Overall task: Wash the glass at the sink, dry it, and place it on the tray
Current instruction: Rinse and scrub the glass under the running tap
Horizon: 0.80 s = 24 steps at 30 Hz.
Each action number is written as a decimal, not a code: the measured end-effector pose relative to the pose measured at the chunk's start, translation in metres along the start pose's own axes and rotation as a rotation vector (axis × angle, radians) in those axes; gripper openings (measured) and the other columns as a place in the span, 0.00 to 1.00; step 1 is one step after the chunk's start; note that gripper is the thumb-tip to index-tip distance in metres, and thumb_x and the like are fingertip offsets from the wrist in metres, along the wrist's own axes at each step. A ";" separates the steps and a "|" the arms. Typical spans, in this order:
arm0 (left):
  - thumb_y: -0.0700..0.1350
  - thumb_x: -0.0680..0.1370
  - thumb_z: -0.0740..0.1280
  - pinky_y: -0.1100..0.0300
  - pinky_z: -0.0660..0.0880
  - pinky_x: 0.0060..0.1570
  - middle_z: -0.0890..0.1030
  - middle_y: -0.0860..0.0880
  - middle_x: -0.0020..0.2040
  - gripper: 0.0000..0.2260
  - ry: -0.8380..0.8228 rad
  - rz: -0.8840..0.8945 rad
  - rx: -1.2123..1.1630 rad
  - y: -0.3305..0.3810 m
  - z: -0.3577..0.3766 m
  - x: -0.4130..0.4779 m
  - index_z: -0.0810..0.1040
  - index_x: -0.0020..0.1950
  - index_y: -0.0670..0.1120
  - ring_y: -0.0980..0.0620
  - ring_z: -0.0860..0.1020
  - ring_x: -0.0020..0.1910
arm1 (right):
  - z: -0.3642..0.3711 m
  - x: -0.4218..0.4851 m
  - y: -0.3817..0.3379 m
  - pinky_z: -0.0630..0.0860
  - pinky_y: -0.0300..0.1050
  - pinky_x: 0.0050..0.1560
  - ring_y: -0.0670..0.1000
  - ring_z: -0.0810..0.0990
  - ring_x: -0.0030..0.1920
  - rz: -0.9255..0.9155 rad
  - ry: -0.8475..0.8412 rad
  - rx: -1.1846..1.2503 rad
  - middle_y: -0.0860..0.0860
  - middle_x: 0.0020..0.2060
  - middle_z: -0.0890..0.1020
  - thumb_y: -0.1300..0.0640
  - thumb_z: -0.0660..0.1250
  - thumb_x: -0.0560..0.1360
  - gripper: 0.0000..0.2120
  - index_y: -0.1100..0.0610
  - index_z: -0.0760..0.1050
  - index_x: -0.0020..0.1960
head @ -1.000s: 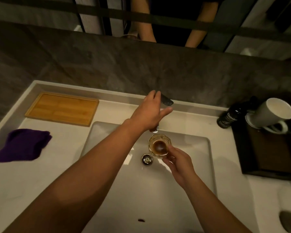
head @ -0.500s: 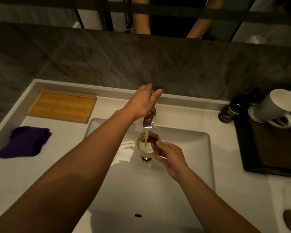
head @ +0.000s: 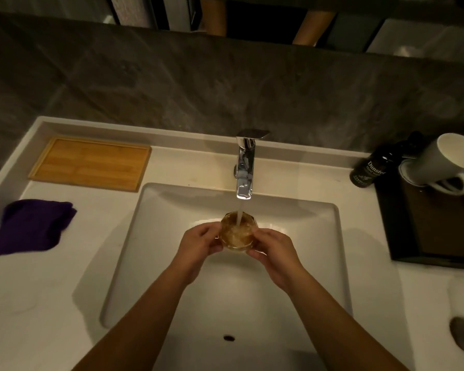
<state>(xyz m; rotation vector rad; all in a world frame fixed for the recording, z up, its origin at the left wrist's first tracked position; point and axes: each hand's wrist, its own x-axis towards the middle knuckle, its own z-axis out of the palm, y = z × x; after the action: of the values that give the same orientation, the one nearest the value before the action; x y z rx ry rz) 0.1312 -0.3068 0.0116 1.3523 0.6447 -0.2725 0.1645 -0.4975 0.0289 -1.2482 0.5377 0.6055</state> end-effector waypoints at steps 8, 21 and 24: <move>0.43 0.82 0.68 0.56 0.83 0.46 0.88 0.40 0.50 0.08 0.015 0.005 -0.028 0.008 0.004 0.009 0.87 0.53 0.43 0.44 0.86 0.50 | 0.002 0.007 0.000 0.85 0.48 0.48 0.57 0.83 0.48 0.007 0.028 -0.002 0.63 0.47 0.83 0.59 0.71 0.81 0.16 0.73 0.81 0.59; 0.45 0.82 0.68 0.53 0.84 0.50 0.87 0.42 0.51 0.10 0.074 0.001 -0.031 -0.008 -0.005 0.002 0.85 0.57 0.41 0.46 0.85 0.50 | 0.006 0.005 0.005 0.85 0.45 0.45 0.56 0.83 0.46 0.031 0.004 -0.047 0.62 0.45 0.83 0.59 0.70 0.82 0.16 0.74 0.80 0.59; 0.44 0.82 0.68 0.53 0.83 0.51 0.86 0.42 0.51 0.10 0.071 -0.007 -0.055 -0.010 0.002 0.001 0.84 0.58 0.39 0.46 0.85 0.49 | 0.003 0.008 0.000 0.85 0.44 0.43 0.57 0.81 0.49 0.024 0.039 -0.069 0.62 0.47 0.82 0.58 0.71 0.81 0.14 0.70 0.82 0.55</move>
<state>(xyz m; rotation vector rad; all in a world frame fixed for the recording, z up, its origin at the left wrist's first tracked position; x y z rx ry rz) 0.1275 -0.3104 0.0034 1.3120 0.7115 -0.2118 0.1707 -0.4932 0.0244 -1.3227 0.5693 0.6253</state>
